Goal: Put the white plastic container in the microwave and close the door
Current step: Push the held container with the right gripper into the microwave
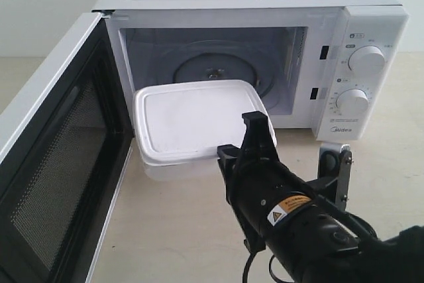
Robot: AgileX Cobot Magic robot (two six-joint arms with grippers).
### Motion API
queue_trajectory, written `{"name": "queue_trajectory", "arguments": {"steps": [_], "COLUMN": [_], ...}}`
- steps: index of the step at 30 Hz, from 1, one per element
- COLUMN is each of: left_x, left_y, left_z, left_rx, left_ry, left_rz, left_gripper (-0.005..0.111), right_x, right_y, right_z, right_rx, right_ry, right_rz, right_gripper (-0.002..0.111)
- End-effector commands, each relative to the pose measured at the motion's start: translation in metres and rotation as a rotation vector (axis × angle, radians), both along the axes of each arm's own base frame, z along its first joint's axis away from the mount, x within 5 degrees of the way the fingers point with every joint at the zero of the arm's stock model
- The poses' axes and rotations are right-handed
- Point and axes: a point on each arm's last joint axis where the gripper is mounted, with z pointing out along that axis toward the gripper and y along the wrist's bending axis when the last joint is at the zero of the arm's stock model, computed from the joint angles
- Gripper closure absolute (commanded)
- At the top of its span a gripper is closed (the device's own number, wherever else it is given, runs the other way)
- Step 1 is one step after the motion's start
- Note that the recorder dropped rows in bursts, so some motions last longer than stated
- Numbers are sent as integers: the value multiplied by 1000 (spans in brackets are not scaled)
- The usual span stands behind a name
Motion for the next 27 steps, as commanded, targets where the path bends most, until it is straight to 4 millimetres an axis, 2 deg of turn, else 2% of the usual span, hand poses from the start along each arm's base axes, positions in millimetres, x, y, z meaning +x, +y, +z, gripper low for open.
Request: {"name": "queue_trajectory", "arguments": {"steps": [1,22,27], "left_x": [0,0,0], "left_y": [-1,-1,-1], "left_z": [-1,-1,-1], "left_rx": [-4,-4,-4], "left_ry": [-2,-2,-2], "left_rz": [-7,-7,-7], "left_gripper": [102,102,102], "right_x": [11,80,99], "right_y": [1,-8,-3], "right_z": [10,39,42], "right_rx": [10,-18,-18], "right_ry": [-43,-96,-92], "right_rz": [2,-45,-40], "right_gripper": [108,108,108]}}
